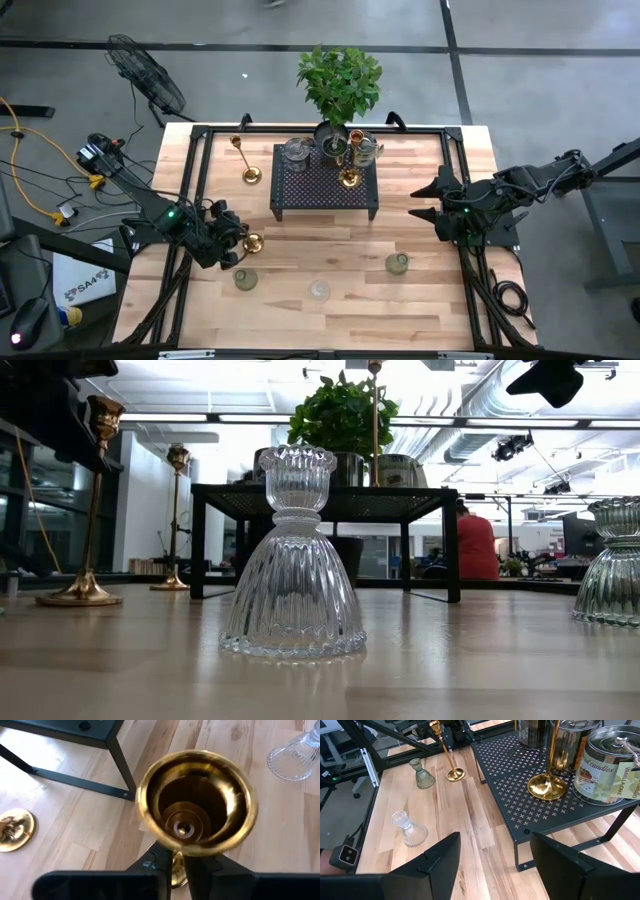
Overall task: Pick & Place candle stick holders
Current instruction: Put the bottom gold candle holder on the shelf aligned with the other gold candle holder
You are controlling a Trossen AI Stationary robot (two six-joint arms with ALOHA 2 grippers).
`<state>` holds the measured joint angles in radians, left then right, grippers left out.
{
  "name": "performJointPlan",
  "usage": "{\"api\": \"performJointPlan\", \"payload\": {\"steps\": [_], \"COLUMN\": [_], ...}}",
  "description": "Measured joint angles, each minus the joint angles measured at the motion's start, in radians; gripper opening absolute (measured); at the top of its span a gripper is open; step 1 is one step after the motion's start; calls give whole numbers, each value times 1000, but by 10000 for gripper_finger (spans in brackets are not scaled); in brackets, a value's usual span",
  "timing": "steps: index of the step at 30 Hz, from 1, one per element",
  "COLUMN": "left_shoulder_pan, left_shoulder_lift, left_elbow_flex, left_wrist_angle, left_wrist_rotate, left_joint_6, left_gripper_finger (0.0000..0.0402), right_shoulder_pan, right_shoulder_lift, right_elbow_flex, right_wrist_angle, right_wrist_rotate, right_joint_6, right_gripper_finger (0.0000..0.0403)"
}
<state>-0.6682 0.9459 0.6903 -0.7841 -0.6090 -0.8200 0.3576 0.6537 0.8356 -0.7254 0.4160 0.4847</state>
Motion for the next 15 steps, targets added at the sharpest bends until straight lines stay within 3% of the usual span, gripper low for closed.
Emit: {"api": "performJointPlan", "payload": {"steps": [3,15], "left_shoulder_pan": [0,0], "left_shoulder_lift": [0,-5], "left_elbow_flex": [1,26], "left_wrist_angle": [1,-37], "left_wrist_rotate": [7,33], "left_joint_6": [0,-42], "left_gripper_finger": [10,11], "right_shoulder_pan": [0,0], "right_shoulder_lift": [0,0], "right_elbow_flex": [0,0], "right_wrist_angle": [0,0], "right_wrist_rotate": [0,0], "right_joint_6": [0,0], "right_gripper_finger": [233,233]}}
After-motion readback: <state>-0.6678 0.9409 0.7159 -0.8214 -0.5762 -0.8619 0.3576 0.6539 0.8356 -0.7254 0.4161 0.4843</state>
